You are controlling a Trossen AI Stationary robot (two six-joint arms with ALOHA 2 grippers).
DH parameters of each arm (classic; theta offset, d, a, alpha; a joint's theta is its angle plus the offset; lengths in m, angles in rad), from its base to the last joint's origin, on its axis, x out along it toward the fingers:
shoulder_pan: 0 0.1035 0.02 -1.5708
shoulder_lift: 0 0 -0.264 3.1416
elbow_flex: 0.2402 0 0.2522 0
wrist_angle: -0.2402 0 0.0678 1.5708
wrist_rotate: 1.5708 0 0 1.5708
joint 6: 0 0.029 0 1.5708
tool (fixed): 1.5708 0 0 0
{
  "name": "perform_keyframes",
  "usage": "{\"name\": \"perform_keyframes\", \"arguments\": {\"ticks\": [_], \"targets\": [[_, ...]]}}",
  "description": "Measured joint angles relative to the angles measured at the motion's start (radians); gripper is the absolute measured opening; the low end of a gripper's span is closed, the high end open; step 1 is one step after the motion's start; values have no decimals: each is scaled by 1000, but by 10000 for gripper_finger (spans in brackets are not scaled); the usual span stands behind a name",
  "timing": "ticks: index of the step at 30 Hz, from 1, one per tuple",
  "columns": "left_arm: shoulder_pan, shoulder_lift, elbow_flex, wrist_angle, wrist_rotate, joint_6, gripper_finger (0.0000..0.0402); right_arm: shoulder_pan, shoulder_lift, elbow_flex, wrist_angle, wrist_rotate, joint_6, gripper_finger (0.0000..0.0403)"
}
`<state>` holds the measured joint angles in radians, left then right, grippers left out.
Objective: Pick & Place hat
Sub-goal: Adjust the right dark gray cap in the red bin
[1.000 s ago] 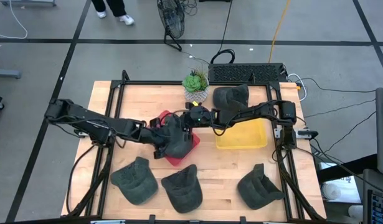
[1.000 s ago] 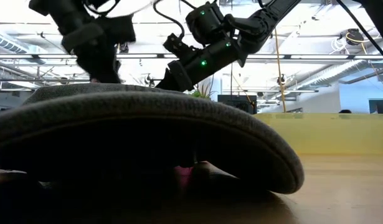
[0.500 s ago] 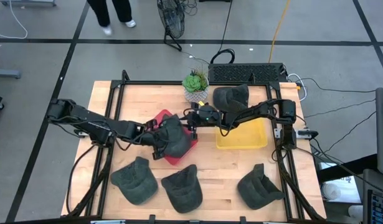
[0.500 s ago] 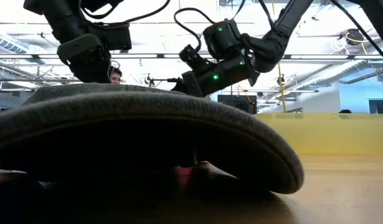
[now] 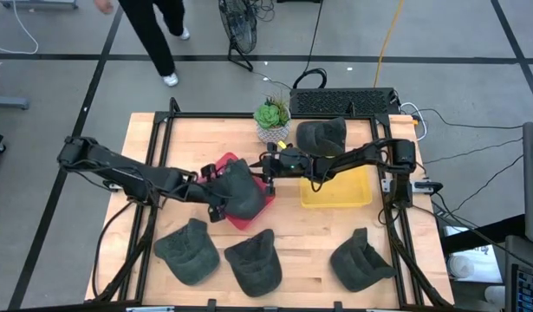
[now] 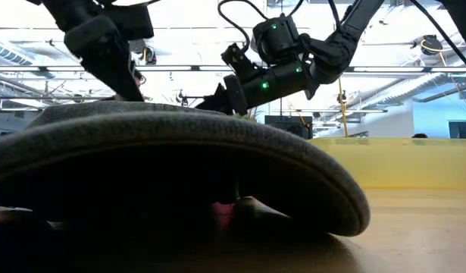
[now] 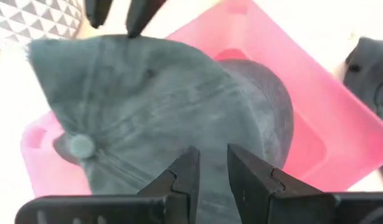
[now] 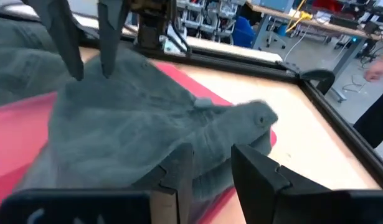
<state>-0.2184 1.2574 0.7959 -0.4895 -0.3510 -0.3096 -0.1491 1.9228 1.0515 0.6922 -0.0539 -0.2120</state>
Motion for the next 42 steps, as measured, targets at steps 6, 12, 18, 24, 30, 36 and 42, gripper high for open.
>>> {"name": "perform_keyframes", "arguments": {"ticks": [6, 12, 18, 24, 30, 36, 42], "targets": [[-14, -50, 0, -5, -86, -3, 88, 7, -1, 0, 25, 0, 1, 100], [-11, -36, 0, -26, -86, -27, 88, -23, 9, 1, 105, -1, 33, 100], [-27, -34, 0, -114, 8, -62, 88, -29, 89, 9, 251, -78, 139, 100], [-32, -34, 0, -114, 9, -80, 88, -40, 172, 72, 232, -79, 154, 100], [-32, -34, 0, -179, 18, -138, 88, -46, 210, 134, 78, -77, 165, 100], [-32, -34, 0, -257, 18, -222, 88, -52, 202, 135, 59, -27, 149, 100], [-32, -34, 0, -257, 11, -233, 88, -48, 200, 135, 5, -27, 149, 100]]}}
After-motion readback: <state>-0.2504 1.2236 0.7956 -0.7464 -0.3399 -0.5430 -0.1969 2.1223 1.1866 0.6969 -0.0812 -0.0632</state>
